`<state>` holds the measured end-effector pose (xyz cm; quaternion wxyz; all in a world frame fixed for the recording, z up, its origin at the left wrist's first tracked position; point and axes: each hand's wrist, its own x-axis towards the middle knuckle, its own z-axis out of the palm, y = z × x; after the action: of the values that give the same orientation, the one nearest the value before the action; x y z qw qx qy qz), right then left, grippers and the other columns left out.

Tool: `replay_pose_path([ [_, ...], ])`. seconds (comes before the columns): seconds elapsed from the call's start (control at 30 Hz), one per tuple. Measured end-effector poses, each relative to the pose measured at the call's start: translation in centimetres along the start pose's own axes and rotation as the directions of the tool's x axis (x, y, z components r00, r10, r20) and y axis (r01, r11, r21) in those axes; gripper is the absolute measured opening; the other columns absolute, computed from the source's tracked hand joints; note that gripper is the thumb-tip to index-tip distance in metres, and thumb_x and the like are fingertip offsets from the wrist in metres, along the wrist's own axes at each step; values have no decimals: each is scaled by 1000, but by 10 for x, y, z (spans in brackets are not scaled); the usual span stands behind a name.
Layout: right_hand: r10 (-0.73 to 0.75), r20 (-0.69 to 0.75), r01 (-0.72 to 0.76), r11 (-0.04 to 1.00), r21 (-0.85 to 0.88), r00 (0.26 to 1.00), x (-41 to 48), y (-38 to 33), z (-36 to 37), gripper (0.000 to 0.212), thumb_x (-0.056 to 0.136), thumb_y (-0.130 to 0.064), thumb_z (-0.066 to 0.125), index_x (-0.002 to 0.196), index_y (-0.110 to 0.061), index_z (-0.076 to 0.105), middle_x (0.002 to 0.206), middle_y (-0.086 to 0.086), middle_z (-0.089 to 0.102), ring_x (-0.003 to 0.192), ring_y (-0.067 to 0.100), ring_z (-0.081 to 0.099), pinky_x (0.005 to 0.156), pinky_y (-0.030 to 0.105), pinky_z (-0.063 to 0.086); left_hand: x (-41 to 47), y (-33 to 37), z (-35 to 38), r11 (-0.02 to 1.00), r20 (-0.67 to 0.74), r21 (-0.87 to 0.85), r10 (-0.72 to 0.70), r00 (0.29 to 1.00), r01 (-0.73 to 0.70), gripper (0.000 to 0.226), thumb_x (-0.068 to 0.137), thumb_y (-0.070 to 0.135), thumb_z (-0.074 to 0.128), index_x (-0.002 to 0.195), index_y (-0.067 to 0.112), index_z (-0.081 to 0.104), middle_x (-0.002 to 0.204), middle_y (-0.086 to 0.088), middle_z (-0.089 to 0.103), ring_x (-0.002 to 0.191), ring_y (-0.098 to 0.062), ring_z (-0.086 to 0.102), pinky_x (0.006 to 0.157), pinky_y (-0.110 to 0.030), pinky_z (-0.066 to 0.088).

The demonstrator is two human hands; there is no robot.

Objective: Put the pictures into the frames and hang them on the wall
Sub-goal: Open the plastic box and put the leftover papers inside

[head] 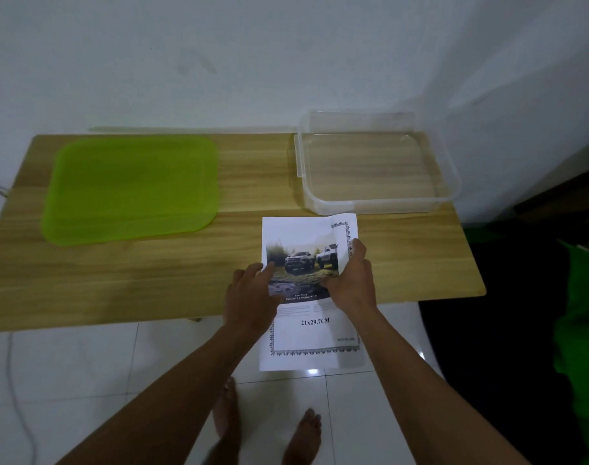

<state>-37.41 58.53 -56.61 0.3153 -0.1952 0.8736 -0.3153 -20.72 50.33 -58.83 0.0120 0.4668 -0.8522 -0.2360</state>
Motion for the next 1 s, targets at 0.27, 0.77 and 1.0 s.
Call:
replay_pose_path([
  [0.27,12,49,-18,993,119,999,3,-1,-2,102,77,0,78,151,-29,13,124,6,53,104,23,56,82,33,50,0,-8,2,997,-27,29,68,997,-68,65,79,32,74,139,20,52,134,-6,56,120,-31,47,91,-40,48],
  [0.77,55,54,-64,981,185,997,7,-12,-2,97,83,0,70,152,-32,10,121,2,49,101,26,58,76,36,53,2,-10,4,996,-22,49,78,997,-77,66,79,34,74,139,19,50,133,-4,56,117,-29,48,91,-39,48],
  [1.0,66,60,-75,983,168,996,8,-17,-2,91,86,-1,65,150,-33,9,114,3,52,96,26,59,73,36,53,2,-17,11,983,-34,133,128,991,-123,51,78,39,72,124,17,63,129,-8,59,114,-32,52,88,-44,51],
])
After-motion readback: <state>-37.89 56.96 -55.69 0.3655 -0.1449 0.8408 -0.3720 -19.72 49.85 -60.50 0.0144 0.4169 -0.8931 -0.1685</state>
